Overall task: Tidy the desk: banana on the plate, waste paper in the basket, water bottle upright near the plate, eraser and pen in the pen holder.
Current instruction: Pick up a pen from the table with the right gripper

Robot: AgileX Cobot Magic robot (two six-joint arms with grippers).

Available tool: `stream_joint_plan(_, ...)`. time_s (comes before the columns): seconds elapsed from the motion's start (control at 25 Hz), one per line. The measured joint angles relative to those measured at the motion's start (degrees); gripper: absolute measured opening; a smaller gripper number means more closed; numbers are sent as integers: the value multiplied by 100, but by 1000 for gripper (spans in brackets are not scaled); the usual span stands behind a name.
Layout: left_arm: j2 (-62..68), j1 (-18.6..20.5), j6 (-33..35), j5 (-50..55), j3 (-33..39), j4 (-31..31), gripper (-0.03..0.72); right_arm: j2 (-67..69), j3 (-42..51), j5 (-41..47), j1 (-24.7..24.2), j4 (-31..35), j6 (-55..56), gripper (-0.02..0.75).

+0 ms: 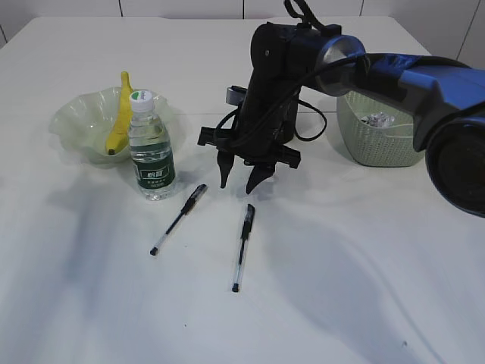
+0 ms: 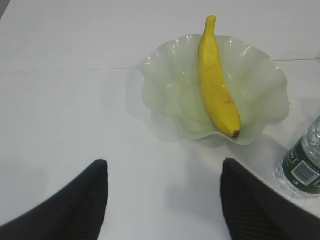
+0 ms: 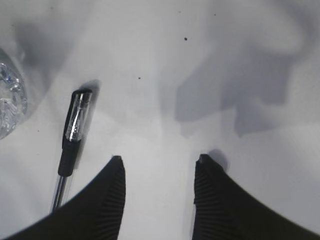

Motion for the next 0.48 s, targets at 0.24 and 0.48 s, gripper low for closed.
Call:
stream_joint_plan(0.24, 0, 0, 0, 0, 0, 0, 496, -12, 0, 0, 0, -101, -33, 338)
stream_joint_plan(0.48, 0, 0, 0, 0, 0, -14, 496, -163, 18, -4, 0, -239, -33, 337)
